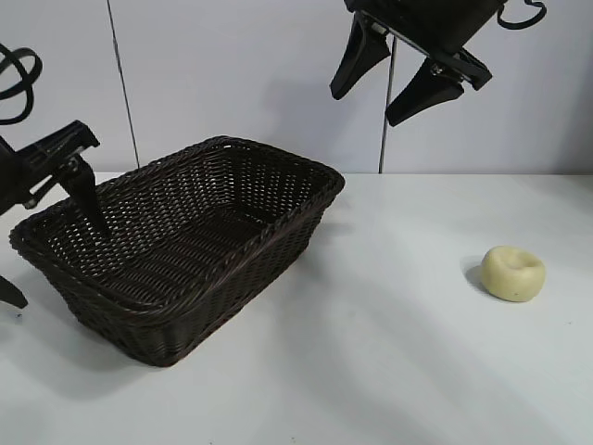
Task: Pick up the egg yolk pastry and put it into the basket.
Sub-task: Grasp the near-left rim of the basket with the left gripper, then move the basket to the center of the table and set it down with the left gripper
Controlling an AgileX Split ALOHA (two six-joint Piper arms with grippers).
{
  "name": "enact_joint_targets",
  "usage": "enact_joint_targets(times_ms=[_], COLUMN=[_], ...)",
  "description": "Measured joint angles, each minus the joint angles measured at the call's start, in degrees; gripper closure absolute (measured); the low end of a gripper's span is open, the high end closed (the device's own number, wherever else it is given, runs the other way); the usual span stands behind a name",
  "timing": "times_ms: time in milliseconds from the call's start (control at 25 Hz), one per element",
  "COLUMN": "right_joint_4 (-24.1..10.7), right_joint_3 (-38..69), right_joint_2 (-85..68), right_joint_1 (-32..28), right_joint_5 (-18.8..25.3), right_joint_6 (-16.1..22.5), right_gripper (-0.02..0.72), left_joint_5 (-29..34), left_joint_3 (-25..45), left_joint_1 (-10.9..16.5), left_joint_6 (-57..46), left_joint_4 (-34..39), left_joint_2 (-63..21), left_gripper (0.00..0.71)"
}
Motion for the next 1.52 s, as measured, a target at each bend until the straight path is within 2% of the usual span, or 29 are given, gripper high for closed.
enact_joint_targets(times_ms=[200, 280, 520, 760, 1240, 1520], right_joint_4=[-0.1, -0.1, -0.3, -0.4, -0.5, -0.5], right_joint_3=[0.0, 0.0, 0.0, 0.0, 0.0, 0.0], right_joint_2=[0.0, 0.0, 0.0, 0.0, 0.0, 0.0], right_joint_1=[0.0, 0.0, 0.0, 0.0, 0.0, 0.0], right_joint_5=[0.0, 0.0, 0.0, 0.1, 0.1, 0.1], right_joint_6=[0.0, 0.0, 0.0, 0.0, 0.0, 0.0], right_gripper=[0.167, 0.167, 0.167, 0.167, 0.167, 0.167], left_joint_5=[-0.3, -0.8, 1.2, 6.3, 20.0, 28.0], left_joint_3=[0.0, 0.0, -0.4, -5.0, -16.4, -24.2], left_joint_1=[0.0, 0.0, -0.2, -0.1, 6.2, 6.3], left_joint_6=[0.0, -0.8, 0.0, 3.8, 21.0, 28.1], left_joint_4=[-0.9, -3.0, -4.9, -4.8, -3.4, 2.8], left_joint_2=[0.2, 0.2, 0.3, -0.3, -0.9, 2.4], left_gripper=[0.539, 0.602, 0.602, 0.602, 0.602, 0.603])
